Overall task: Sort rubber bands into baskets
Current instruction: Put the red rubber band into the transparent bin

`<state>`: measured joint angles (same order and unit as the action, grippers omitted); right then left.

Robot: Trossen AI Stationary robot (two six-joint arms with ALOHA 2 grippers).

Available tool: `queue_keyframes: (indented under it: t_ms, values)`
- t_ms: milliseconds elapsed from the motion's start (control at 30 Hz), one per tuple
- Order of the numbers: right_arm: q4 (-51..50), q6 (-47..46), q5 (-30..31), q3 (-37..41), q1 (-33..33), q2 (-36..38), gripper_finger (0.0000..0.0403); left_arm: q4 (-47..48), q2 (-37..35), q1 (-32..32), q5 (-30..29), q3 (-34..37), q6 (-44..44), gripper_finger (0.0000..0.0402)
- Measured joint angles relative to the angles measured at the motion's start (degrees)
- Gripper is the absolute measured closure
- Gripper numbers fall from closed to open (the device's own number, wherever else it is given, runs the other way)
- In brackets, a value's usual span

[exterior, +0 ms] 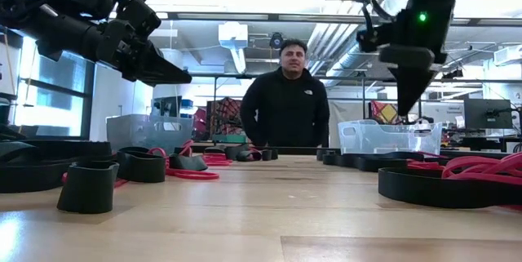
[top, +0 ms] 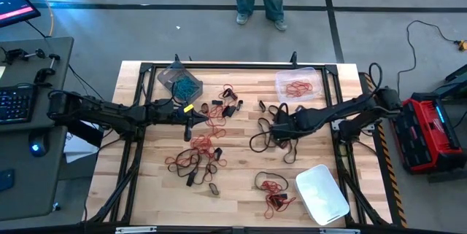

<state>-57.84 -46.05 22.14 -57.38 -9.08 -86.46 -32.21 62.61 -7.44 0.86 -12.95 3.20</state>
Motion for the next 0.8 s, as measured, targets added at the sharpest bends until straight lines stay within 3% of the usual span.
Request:
queue_keyframes:
  t_ms: [800]
  values:
    - [3.4,-2.0,0.4,-0.7,0.1,0.0,0.0401,0.7,0.0,0.0,0.0,0.0,0.0,0.0401]
